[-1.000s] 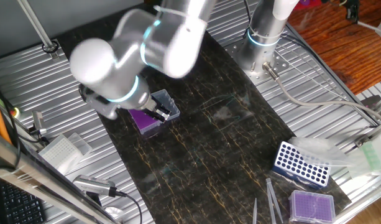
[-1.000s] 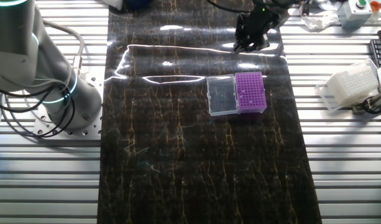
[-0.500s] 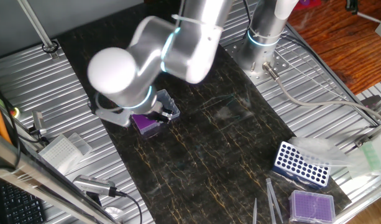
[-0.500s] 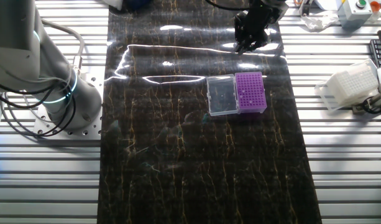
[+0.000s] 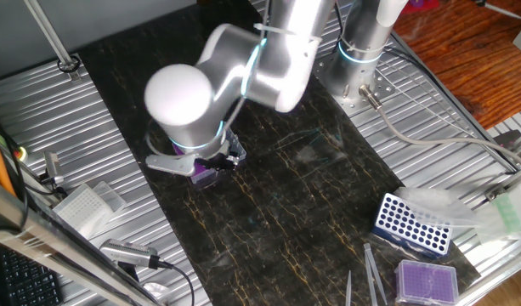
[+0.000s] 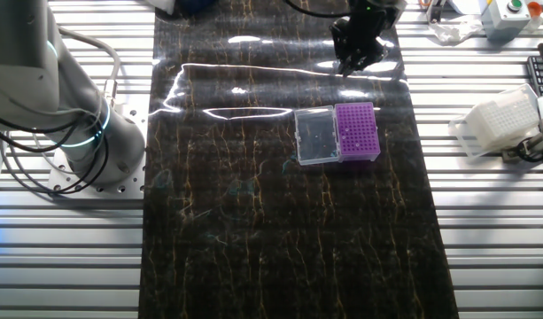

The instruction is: Insert a small pipette tip into the holder for small pipette tips

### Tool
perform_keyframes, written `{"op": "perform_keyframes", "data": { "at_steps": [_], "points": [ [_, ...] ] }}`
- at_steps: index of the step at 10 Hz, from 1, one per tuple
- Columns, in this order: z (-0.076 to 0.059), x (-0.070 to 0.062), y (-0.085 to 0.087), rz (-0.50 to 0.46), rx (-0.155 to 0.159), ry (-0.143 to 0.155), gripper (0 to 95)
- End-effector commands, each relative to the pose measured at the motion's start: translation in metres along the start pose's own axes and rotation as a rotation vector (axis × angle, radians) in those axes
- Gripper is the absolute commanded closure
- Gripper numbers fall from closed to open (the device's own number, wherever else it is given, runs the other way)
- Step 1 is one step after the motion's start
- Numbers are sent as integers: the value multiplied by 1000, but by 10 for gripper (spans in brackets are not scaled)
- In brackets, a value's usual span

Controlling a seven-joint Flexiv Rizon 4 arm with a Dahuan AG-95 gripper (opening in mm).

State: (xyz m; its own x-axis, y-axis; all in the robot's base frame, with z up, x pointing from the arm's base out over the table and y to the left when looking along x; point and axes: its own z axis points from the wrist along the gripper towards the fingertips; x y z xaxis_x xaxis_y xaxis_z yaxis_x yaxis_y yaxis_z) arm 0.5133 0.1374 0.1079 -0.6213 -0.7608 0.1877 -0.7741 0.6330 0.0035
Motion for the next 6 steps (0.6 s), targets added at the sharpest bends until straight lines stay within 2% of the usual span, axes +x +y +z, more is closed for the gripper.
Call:
{"op": "perform_keyframes", "data": {
  "at_steps": [1, 6],
  "points": [
    [1, -4, 1, -35, 13, -10, 950],
    [3, -10, 3, -180, 55, -23, 950]
  ]
}}
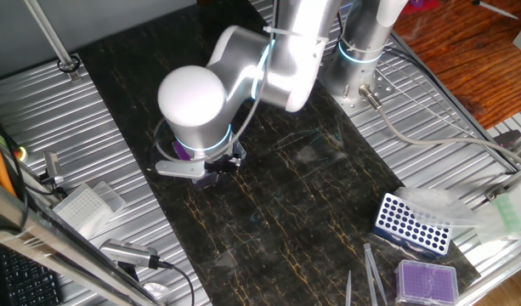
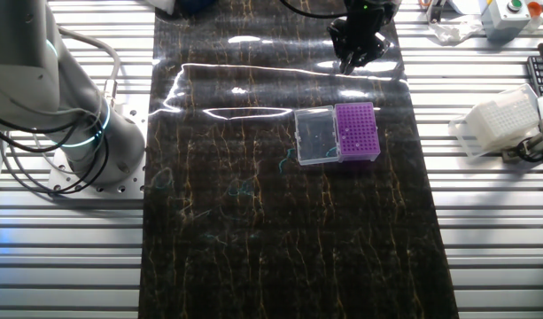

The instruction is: Insert a small pipette tip into the holder for small pipette tips

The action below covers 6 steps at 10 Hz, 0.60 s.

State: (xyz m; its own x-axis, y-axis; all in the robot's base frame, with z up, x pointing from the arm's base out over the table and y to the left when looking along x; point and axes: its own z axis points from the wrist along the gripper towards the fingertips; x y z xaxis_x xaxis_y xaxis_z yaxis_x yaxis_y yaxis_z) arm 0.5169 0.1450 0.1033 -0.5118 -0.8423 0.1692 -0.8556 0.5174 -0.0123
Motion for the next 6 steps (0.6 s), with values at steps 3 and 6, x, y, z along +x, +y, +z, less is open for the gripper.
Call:
{"op": "perform_keyframes", "data": {
  "at_steps": [3, 6],
  "points": [
    [1, -4, 1, -93, 33, -7, 950],
    [1, -4, 1, -99, 42, -16, 950]
  ]
}}
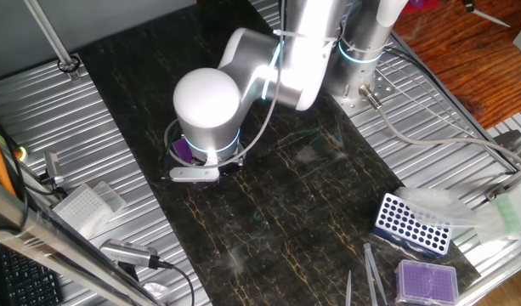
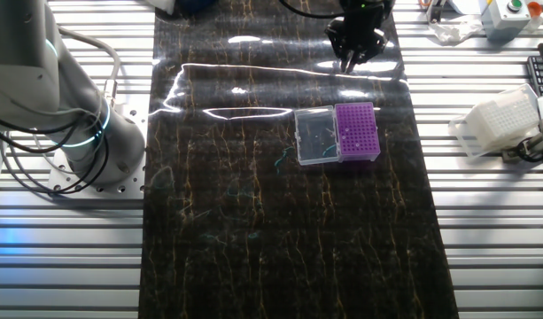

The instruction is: Insert a small pipette tip into the holder for small pipette tips

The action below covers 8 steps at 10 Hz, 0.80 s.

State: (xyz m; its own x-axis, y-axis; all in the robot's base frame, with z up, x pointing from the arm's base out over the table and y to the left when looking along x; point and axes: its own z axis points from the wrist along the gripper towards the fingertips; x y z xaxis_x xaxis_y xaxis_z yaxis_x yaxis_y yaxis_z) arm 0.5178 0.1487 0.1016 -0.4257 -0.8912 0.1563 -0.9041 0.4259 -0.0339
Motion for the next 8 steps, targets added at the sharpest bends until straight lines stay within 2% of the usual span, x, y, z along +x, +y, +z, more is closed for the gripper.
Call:
{"op": "perform_keyframes", "data": {
  "at_steps": [1, 8],
  "points": [
    [0, 0, 0, -1, 7, -2, 950],
    [0, 0, 0, 10, 12, -6, 950]
  ]
}}
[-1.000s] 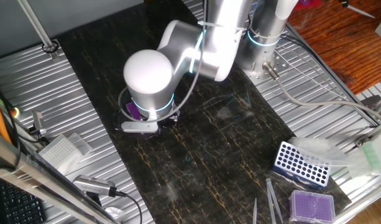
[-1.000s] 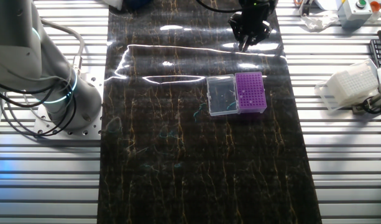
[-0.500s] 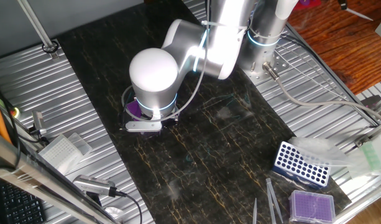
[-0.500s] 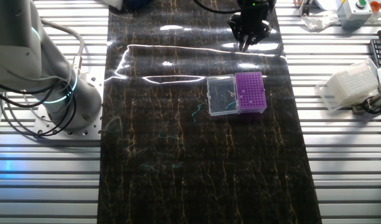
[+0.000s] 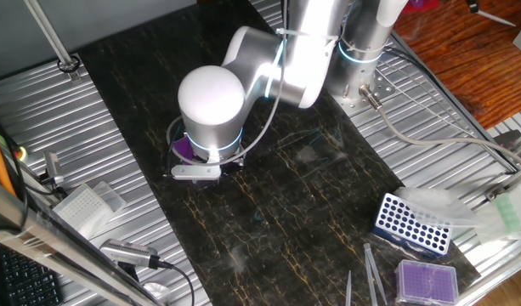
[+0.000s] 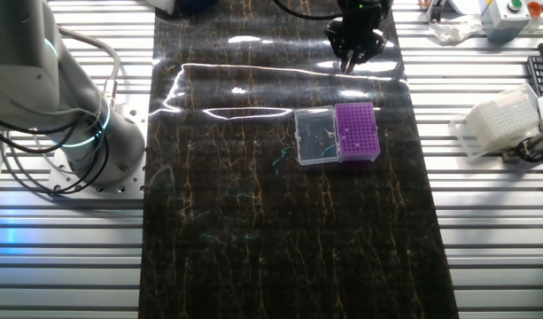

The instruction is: Insert a small pipette tip into the holder for small pipette tips

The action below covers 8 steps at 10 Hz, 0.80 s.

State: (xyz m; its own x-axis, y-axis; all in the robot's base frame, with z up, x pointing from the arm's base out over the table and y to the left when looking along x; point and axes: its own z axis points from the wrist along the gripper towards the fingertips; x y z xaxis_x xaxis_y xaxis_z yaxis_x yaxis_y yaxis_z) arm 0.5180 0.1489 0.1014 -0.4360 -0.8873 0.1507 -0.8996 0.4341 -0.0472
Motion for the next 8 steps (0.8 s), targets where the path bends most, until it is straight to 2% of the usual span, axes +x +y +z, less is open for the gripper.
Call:
{"op": "perform_keyframes", "data": {
  "at_steps": [1, 8],
  "points": [
    [0, 0, 0, -2, 1, -2, 950],
    [0, 0, 0, -21, 8, -3, 950]
  ]
}}
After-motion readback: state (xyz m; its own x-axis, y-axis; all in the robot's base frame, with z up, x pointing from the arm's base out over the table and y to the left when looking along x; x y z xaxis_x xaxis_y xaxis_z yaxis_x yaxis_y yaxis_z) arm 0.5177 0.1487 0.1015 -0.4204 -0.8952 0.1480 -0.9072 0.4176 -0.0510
